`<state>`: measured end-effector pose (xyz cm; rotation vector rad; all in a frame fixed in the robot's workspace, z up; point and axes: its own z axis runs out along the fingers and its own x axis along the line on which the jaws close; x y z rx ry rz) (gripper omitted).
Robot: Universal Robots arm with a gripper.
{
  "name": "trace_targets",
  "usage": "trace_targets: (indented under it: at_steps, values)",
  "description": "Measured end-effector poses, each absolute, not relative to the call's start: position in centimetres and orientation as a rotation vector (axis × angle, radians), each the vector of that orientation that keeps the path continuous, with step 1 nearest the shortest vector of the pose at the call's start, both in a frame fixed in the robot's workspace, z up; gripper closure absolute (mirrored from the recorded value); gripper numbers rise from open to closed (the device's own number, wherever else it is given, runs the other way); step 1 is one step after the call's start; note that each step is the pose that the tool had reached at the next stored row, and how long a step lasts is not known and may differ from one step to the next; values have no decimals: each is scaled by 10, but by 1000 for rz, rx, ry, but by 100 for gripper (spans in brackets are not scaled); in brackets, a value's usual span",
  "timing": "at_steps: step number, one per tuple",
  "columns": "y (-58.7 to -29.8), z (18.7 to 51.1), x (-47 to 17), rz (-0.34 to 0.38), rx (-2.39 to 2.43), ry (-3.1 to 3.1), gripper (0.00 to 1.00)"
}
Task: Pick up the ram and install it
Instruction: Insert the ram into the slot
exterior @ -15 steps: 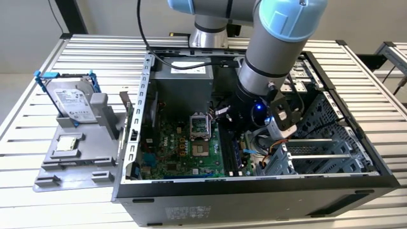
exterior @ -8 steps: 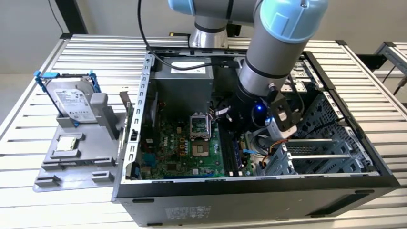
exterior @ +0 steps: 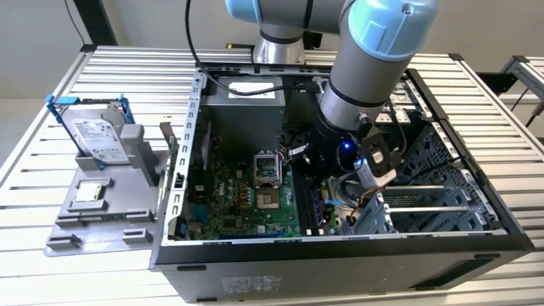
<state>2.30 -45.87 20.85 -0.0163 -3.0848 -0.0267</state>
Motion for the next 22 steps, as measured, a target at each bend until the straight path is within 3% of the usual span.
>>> trace_targets:
  at_steps: [7, 8, 13, 22]
  values:
    - [-459, 207, 23, -29, -16, -3085, 100]
    - [-459, 206, 23, -36, -16, -3085, 0]
    - [-459, 209, 23, -31, -20, -3085, 0]
    - [-458, 249, 23, -32, -32, -3085, 0]
